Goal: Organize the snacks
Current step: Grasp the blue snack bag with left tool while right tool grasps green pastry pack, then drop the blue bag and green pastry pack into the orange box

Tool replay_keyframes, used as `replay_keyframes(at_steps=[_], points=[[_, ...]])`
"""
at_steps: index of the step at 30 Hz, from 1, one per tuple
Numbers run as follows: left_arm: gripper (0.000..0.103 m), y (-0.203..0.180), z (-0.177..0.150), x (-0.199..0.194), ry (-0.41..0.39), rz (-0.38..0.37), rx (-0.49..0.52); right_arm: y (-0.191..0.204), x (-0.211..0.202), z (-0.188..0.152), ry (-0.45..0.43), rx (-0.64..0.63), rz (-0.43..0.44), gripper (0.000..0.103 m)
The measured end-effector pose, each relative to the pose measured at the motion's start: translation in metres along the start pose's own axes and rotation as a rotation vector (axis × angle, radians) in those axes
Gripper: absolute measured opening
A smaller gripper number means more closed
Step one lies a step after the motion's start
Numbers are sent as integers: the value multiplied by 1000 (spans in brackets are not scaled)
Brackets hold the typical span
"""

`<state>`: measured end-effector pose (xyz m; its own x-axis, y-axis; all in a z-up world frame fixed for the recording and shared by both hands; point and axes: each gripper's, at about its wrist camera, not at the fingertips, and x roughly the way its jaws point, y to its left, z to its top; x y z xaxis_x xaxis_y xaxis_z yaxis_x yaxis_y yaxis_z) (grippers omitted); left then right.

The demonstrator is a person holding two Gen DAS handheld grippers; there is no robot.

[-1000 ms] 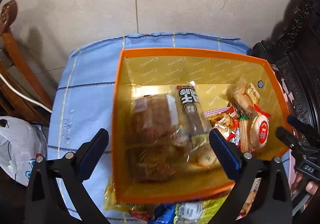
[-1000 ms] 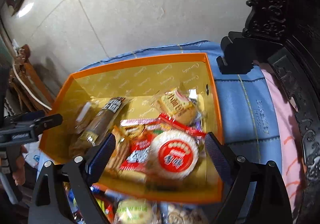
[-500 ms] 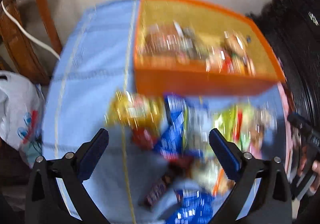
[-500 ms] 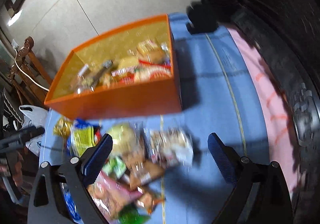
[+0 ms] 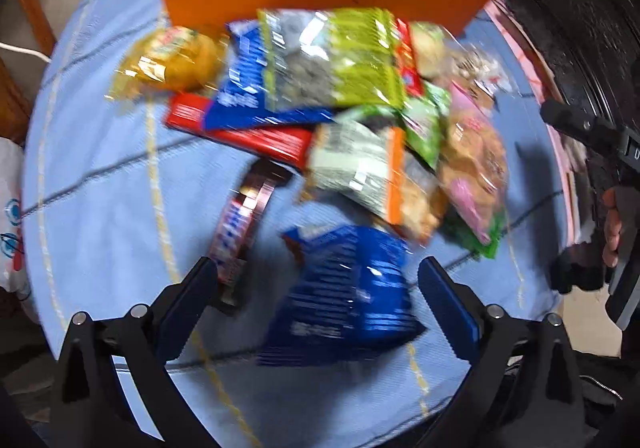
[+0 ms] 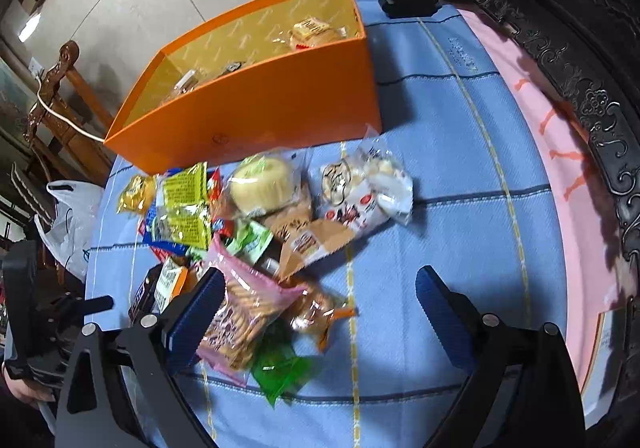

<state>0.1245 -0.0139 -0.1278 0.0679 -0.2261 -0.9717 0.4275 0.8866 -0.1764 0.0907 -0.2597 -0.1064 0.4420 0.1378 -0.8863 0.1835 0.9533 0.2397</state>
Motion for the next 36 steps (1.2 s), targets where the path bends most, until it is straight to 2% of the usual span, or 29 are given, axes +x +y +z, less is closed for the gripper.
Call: replay_keyframes(at_steps=[3, 4, 5, 6, 7, 10, 13, 14, 18, 19, 21, 23, 24, 25, 27, 29, 31, 36], points=[[98, -17, -6, 14, 26, 27, 69, 0, -3, -6, 2, 1, -5, 96], [95, -21, -7, 17, 35, 19, 76, -1, -3, -8, 3, 2, -9, 96], [88, -25, -9, 22, 48, 5, 79, -3, -4, -10, 5, 1, -12, 96], [71, -27, -11, 28, 67, 17, 82, -4, -5, -13, 8, -1, -19, 96], [70, -28, -13, 35, 92, 3, 84, -5, -5, -15, 10, -10, -22, 96], [64, -28, -16, 38, 65, 19, 100, 6, -5, -28, 30, -140, -21, 97], [57, -9, -16, 32, 66, -31, 36, 30, 2, -51, 78, -338, 26, 96], [56, -5, -17, 29, 63, -38, 21, 38, 7, -59, 90, -382, 51, 96], [56, 13, -19, 18, 49, -34, -20, 64, 27, -74, 97, -503, 57, 96], [56, 19, -20, 16, 49, -38, -33, 69, 33, -77, 102, -528, 62, 93], [56, 25, -21, 12, 45, -36, -46, 81, 51, -80, 139, -581, 38, 77], [56, 33, -19, 12, 51, -44, -62, 89, 67, -83, 160, -652, -39, 39], [56, 33, -20, 13, 55, -45, -66, 92, 73, -86, 176, -703, -81, 40], [56, 33, -21, 14, 59, -41, -70, 94, 73, -86, 185, -718, -75, 39], [56, 31, -22, 15, 60, -46, -76, 92, 67, -85, 213, -729, -59, 35], [56, 29, -21, 12, 49, -48, -82, 83, 55, -80, 233, -683, -20, 34], [56, 27, -17, 2, 19, -55, -88, 70, 35, -71, 245, -578, 84, 34], [56, 29, -2, -32, -71, -54, -80, 52, -12, -52, 183, -459, 205, 34]])
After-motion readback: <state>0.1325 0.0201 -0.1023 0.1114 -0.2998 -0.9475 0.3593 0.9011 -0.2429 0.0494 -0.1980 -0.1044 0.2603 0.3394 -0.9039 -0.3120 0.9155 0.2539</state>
